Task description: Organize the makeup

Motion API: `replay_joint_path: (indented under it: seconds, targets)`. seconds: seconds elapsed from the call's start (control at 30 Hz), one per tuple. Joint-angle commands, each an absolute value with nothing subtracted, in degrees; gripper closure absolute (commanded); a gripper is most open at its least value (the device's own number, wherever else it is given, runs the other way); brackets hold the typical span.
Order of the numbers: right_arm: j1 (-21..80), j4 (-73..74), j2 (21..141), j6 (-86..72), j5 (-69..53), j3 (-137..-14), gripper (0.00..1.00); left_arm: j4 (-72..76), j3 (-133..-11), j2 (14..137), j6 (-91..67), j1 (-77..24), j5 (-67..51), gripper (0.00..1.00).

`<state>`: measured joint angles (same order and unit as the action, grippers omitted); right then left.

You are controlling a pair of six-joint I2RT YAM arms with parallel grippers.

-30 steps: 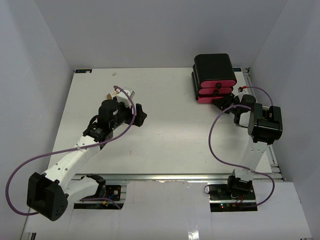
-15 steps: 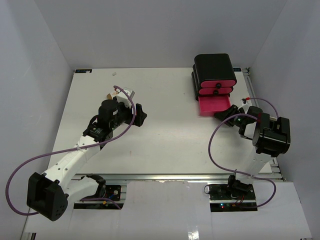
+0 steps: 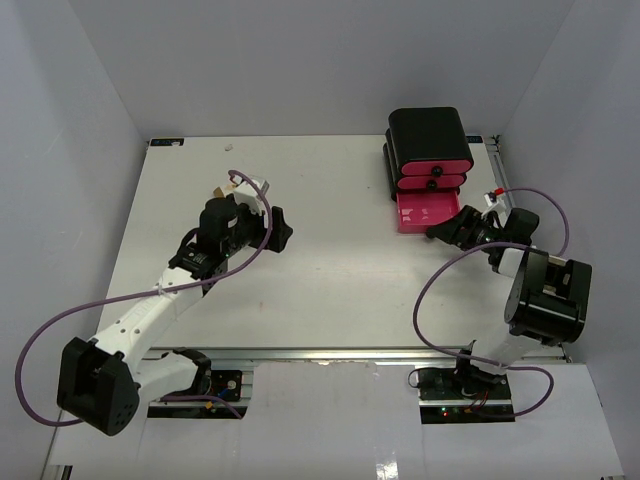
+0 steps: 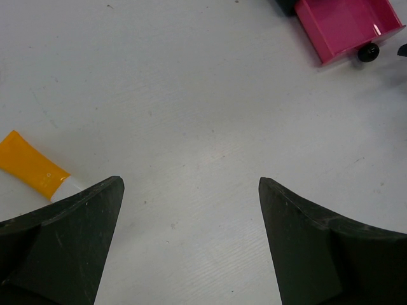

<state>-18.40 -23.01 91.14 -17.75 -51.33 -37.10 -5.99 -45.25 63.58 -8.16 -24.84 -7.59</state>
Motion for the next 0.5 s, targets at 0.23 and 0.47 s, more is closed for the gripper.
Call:
replay_joint_path:
  seconds: [0.23,0.47]
  targets:
    - [-10.75,16.66,63.12,19.26,-45.19,-50.25,0.1,-10.14,-48.63,75.08,-18.99,-17.97,-12.84,0.02]
    - [-8.57,1.67,53.31,12.35,-50.63,-39.18,0.08,-17.81,-53.83,86.78,-30.63,-10.86,-5.82,0.03]
